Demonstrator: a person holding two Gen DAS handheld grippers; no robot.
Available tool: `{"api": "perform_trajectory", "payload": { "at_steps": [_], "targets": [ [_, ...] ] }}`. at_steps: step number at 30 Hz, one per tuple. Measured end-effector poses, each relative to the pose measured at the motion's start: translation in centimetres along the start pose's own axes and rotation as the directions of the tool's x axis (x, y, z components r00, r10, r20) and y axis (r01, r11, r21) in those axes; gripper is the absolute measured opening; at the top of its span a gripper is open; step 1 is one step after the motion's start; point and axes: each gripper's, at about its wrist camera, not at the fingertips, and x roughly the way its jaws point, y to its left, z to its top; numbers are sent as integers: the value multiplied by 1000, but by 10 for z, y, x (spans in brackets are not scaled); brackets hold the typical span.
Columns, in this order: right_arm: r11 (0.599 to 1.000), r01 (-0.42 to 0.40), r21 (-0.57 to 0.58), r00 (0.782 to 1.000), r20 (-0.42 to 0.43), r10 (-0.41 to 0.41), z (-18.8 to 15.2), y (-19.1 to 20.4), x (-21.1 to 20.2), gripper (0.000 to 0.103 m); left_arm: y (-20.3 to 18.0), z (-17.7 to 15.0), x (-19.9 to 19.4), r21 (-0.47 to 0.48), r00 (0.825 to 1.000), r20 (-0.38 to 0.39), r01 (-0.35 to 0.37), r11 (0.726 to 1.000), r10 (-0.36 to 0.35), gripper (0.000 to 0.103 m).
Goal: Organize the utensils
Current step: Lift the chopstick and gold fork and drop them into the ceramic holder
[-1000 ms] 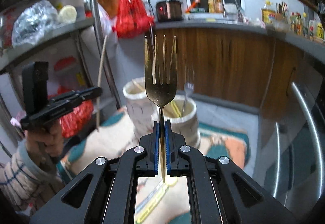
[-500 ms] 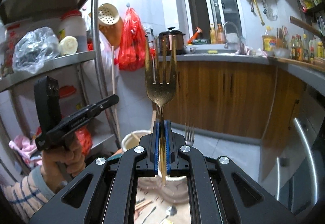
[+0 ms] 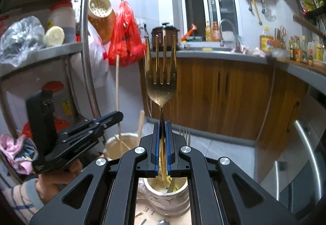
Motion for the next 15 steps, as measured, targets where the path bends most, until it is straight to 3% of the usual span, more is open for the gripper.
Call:
{"api": "perform_trajectory", "payload": {
  "at_steps": [15],
  "targets": [
    [1000, 8, 10, 989, -150, -6, -35, -1, 45, 6, -1, -24, 11, 19, 996, -81, -44, 999, 45, 4]
  ]
}}
